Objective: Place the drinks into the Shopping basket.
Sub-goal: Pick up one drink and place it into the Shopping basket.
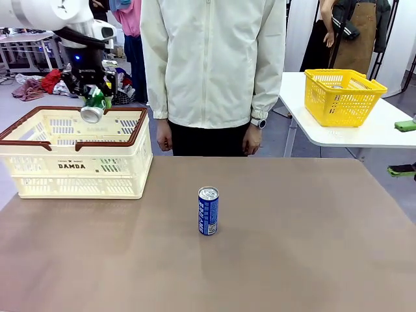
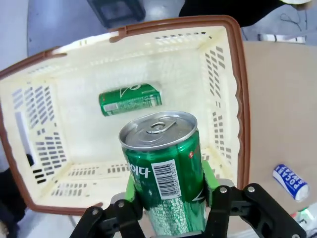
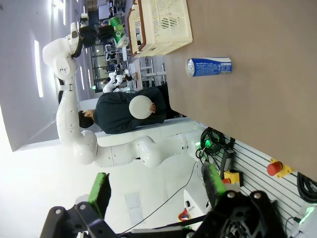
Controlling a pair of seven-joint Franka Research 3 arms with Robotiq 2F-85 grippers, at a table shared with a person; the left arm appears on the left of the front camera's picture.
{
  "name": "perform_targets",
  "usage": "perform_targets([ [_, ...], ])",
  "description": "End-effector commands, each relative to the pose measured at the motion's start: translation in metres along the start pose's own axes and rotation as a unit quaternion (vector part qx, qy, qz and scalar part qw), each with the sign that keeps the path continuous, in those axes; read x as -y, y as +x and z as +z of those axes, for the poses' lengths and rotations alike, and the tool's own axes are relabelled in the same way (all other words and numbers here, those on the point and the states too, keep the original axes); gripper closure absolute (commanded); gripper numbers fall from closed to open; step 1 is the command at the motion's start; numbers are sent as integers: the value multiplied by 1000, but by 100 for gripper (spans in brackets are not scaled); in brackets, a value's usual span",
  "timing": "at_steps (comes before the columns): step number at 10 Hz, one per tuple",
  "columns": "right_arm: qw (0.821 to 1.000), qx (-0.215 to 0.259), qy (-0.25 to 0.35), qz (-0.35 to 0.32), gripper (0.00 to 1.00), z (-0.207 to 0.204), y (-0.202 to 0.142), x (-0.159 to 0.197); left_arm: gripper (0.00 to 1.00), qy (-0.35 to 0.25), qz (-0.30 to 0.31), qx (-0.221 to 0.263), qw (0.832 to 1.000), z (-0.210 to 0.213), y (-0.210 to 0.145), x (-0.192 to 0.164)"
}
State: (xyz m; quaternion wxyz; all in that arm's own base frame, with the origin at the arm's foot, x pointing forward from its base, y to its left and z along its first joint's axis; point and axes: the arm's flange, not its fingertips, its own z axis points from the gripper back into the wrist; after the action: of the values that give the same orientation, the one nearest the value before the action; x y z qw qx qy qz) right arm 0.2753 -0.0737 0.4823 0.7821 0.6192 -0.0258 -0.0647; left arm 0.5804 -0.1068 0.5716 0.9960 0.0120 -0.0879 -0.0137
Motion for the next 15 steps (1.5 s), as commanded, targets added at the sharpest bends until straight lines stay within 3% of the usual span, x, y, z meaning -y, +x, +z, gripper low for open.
perform_targets([
  [1, 1000, -2, 3, -1, 0, 2, 0, -4, 100, 5, 41, -17, 999, 20, -5, 7],
  [2, 1000, -2, 3, -1, 0, 2, 0, -4, 100, 0, 0, 0, 1000, 0, 0, 0],
  [5, 1000, -2, 3, -1, 0, 2, 0, -4, 100, 0, 8, -10, 1000, -4, 1, 6],
  [7, 1000, -2, 3, -1, 0, 2, 0, -4, 100, -13, -19, -8, 1000, -37, 1, 15],
  [11, 1000, -2, 3, -1, 0, 2, 0, -4, 100, -47, -36, 20, 998, -98, -11, 0],
  [15, 1000, -2, 3, -1, 0, 2, 0, -4, 100, -116, -50, -38, 991, -148, -25, -5],
])
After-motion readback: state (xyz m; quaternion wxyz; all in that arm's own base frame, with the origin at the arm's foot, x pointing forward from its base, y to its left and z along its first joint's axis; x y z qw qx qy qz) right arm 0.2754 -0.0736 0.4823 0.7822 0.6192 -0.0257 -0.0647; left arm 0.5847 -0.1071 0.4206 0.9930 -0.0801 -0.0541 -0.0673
